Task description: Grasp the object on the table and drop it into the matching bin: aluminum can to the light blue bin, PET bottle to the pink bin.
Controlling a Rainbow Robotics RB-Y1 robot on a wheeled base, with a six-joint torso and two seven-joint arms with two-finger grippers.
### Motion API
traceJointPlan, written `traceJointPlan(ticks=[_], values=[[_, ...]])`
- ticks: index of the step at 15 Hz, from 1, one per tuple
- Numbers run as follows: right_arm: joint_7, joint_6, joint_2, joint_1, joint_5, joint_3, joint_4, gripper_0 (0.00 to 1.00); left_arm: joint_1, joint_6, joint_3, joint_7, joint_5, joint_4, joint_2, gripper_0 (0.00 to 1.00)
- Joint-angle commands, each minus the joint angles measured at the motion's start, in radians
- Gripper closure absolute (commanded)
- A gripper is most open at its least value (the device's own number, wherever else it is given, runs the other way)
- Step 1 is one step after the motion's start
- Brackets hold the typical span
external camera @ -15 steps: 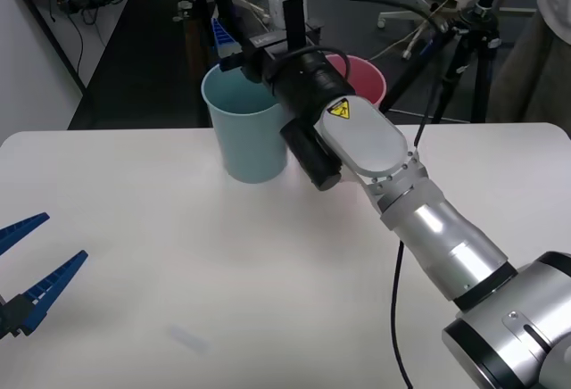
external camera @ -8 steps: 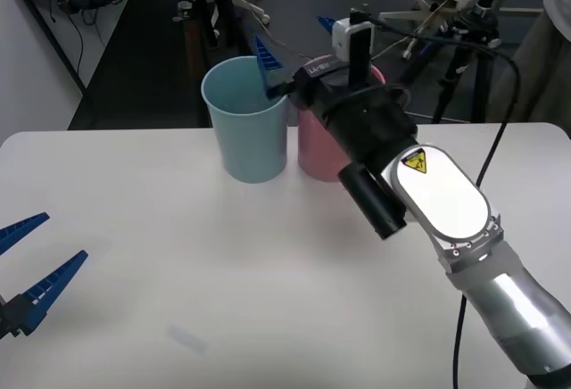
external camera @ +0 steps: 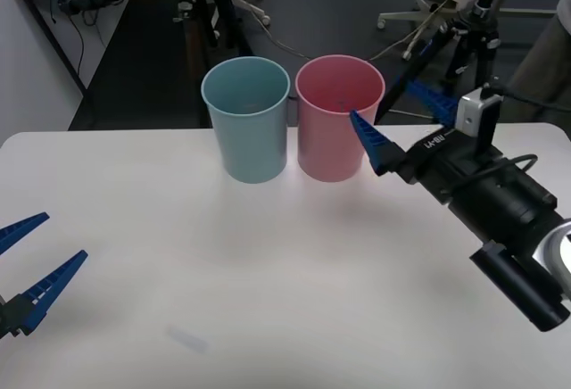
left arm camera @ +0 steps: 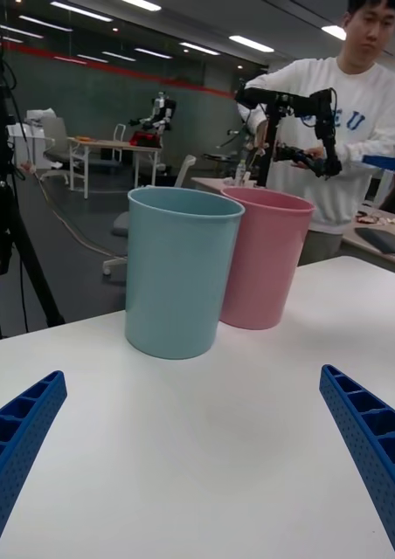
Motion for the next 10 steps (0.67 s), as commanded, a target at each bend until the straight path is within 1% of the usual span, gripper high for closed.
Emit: traceJointPlan(ticks=[1,4,5,7,9,10], values=[[0.019,-0.223,0.003,0.133,-0.059,-0.189,-0.021,0.00,0.000,0.000,0.000,0.000,0.000,0.000,0.000,0.00],[0.030,-0.444,0.008,0.255,-0.101,-0.390,-0.021,0.00,0.000,0.000,0.000,0.000,0.000,0.000,0.000,0.00],[0.032,-0.490,0.012,0.282,-0.107,-0.434,-0.021,0.00,0.000,0.000,0.000,0.000,0.000,0.000,0.000,0.00],[0.041,-0.639,0.046,0.344,-0.113,-0.566,-0.021,0.00,0.000,0.000,0.000,0.000,0.000,0.000,0.000,0.00],[0.047,-0.751,0.070,0.378,-0.113,-0.658,-0.015,0.00,0.000,0.000,0.000,0.000,0.000,0.000,0.000,0.00],[0.053,-0.790,0.072,0.397,-0.130,-0.688,-0.001,0.00,0.000,0.000,0.000,0.000,0.000,0.000,0.000,0.00]])
